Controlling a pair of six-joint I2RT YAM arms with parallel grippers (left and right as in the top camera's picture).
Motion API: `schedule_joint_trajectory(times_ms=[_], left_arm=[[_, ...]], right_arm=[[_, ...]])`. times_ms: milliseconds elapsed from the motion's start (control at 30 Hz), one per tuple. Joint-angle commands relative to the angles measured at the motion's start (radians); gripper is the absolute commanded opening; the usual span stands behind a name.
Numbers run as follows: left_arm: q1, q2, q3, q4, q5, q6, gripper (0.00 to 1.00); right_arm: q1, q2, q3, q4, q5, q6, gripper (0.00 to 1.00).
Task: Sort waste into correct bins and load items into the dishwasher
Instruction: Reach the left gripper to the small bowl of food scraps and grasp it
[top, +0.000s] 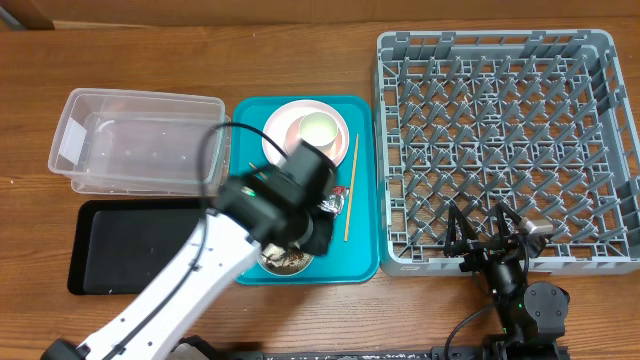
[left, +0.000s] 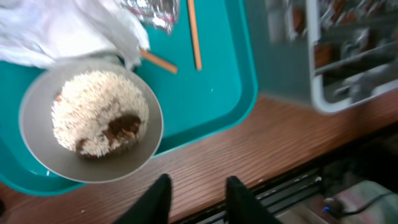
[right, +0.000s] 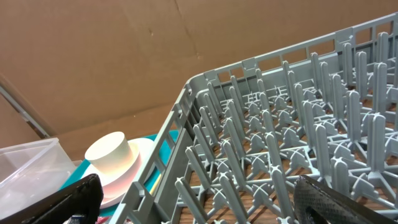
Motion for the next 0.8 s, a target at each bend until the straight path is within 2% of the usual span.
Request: schedule_joint_trajectory(times_ms=[0,100,267,433,767], left_arm=[[-0.081,0.032,-0.053,0.006,-0.180,-0.095,0.35],[-0.117,0.066,-0.087,0.028,-0.256,-0.165,0.38],[-0.119,0.134,-0.095,0.059,-0.260,-0.167,0.39],[-0.120,0.222,-0.095,0.114,-0.275,-0.167,0.35],[-0.121,0.385,-0.095,0.166,-0.275,-0.166,0.34]], right_arm=[[0.005,-0.007,-0.002,0.007,0.007,0.005,1.00],[0.005,-0.007,-0.002,0.008,0.007,0.005,1.00],[0.005,-0.007,-0.002,0.008,0.007,0.005,1.00],[0.005,-0.007,-0.002,0.007,0.007,0.005,1.00],[0.005,-0.007,-0.002,0.007,0.007,0.005,1.00]])
